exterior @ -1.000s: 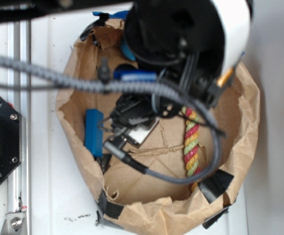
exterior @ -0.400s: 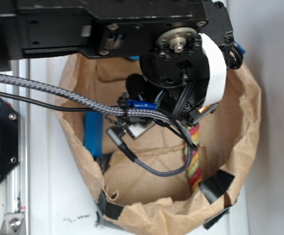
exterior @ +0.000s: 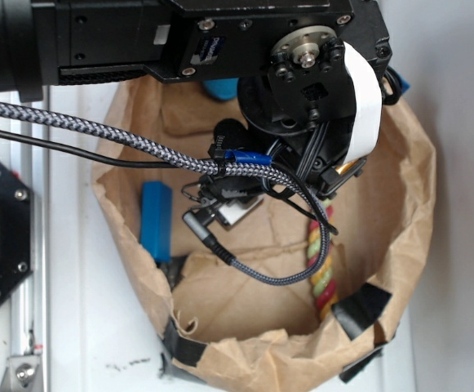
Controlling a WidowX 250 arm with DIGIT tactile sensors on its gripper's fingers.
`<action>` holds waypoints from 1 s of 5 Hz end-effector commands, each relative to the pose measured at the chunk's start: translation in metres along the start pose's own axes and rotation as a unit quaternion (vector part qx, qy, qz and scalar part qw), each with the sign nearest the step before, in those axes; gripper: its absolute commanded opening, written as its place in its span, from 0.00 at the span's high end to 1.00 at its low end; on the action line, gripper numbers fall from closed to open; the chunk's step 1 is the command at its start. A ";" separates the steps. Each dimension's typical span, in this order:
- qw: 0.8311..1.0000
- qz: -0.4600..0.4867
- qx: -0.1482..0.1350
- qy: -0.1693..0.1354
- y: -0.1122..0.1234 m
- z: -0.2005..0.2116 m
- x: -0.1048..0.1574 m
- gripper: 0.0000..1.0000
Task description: Grab the multicolored rope.
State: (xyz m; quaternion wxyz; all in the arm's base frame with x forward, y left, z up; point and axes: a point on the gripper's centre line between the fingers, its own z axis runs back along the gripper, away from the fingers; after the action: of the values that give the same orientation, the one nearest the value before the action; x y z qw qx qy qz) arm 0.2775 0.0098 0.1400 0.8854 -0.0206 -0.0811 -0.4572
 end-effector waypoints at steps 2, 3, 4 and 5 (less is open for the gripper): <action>0.997 -0.015 0.037 0.059 0.013 -0.050 -0.002 0.00; 0.997 -0.045 0.028 0.054 0.005 -0.054 0.001 0.00; 0.995 -0.079 0.042 0.049 -0.005 -0.062 0.008 0.00; 0.991 -0.108 0.070 0.046 -0.002 -0.070 0.016 0.00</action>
State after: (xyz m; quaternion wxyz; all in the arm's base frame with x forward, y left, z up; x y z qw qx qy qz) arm 0.2931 -0.0017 0.0657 0.8419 0.0628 -0.0587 -0.5327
